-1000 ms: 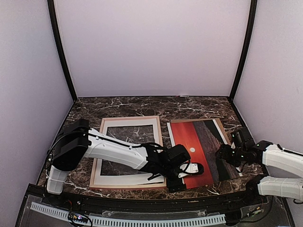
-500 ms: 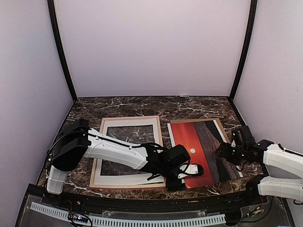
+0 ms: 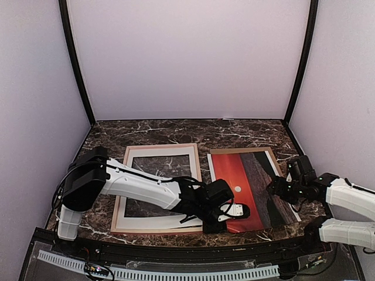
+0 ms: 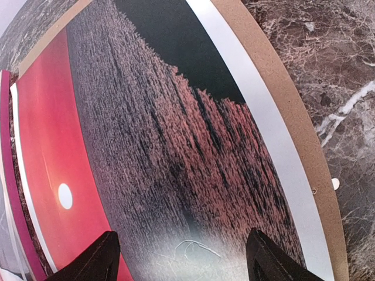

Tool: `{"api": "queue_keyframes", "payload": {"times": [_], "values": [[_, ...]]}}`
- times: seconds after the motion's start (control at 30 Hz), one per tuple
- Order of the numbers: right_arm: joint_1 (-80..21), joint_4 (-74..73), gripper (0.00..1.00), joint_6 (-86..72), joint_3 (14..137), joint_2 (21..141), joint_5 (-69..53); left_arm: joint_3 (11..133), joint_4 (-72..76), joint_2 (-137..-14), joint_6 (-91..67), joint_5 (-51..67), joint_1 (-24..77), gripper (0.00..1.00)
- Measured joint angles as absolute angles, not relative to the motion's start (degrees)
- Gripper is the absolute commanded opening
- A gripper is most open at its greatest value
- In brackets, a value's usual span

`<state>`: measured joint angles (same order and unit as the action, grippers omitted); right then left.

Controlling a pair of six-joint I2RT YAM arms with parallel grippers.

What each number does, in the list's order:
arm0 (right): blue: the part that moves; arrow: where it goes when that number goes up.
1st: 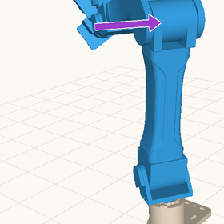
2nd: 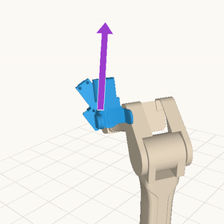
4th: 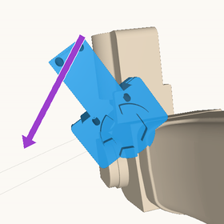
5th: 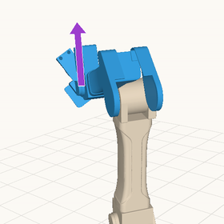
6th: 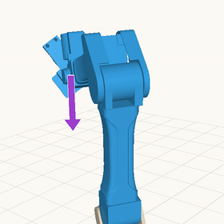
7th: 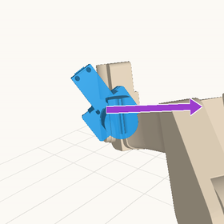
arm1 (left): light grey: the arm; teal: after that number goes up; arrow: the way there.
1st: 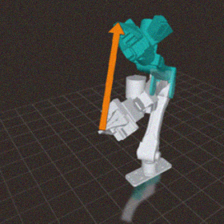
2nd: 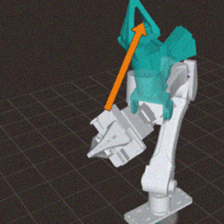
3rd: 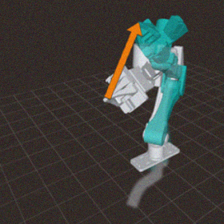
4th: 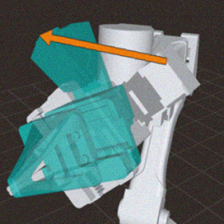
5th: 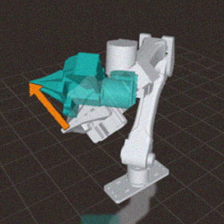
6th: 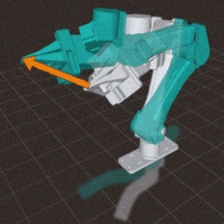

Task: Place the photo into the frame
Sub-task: Pick up the photo from the backboard.

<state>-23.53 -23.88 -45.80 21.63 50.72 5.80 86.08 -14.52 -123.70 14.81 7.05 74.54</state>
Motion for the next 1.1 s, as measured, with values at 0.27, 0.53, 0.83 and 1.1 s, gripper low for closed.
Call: {"api": "queue_keyframes", "payload": {"times": [0.27,0.53,0.83,1.1], "values": [[-23.53,-25.63,0.76,-45.65,22.48,50.70,6.48,85.25,-18.00,-121.91,14.72,8.10,74.54,0.41],[-23.53,-27.66,0.77,-45.69,25.50,50.96,9.23,82.96,-18.90,-120.03,14.28,8.84,73.76,0.41],[-22.33,-28.80,0.77,-46.17,25.82,51.00,10.55,79.57,-15.79,-117.86,10.87,11.75,70.67,0.41],[-21.37,-28.36,0.77,-46.94,24.45,51.66,10.76,76.40,-10.09,-116.97,7.55,11.81,68.18,0.42]]}}
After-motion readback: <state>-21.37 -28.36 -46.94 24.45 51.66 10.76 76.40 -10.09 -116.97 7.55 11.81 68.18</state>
